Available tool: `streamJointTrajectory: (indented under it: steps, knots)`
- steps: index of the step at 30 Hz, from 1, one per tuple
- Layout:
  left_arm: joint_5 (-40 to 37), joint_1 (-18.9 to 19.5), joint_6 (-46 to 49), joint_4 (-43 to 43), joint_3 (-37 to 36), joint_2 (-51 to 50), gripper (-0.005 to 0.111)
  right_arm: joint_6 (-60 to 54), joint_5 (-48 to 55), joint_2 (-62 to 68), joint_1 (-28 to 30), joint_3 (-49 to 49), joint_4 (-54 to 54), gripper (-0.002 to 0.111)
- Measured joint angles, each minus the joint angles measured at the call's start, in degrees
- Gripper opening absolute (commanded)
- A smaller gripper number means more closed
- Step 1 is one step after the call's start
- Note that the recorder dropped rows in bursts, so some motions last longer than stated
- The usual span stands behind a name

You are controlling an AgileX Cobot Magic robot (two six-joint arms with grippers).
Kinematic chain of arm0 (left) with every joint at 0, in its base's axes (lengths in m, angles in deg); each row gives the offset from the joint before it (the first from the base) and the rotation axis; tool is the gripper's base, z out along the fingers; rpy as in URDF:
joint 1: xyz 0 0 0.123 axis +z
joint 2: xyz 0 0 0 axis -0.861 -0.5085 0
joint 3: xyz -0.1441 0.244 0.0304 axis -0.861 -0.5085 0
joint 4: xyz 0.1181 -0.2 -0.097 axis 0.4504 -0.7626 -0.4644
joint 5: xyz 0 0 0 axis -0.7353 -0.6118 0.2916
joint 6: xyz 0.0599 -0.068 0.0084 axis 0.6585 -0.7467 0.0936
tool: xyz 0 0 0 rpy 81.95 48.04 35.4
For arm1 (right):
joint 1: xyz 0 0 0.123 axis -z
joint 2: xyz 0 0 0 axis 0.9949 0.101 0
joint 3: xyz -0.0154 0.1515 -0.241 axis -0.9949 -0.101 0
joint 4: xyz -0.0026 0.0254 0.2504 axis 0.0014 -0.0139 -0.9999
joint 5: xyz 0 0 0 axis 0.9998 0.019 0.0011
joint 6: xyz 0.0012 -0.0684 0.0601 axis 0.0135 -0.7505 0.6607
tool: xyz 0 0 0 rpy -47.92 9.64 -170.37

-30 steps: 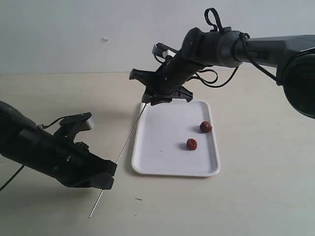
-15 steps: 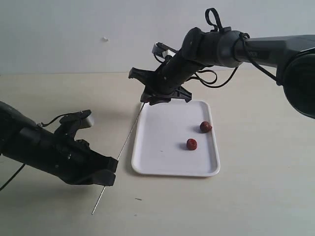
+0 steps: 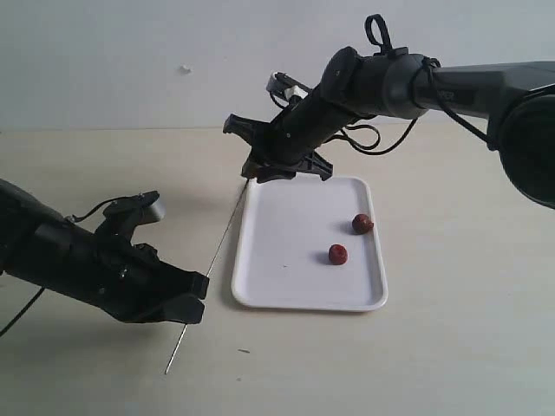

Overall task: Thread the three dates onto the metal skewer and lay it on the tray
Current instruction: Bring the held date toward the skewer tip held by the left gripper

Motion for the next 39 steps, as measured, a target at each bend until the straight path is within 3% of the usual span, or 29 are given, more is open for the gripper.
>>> streamJointTrajectory:
  steps: [28,39]
  knots:
    - [2.2,0.0,-0.1,-0.3,5.0,-0.4,0.000,-6.2,-0.2,-0.2,0.2,0.2,-4.8,0.027]
    - [2.3,0.0,0.6,-0.9,6.2,-6.4,0.000,-6.9,0.7,-0.2,0.2,0.2,-4.8,0.027]
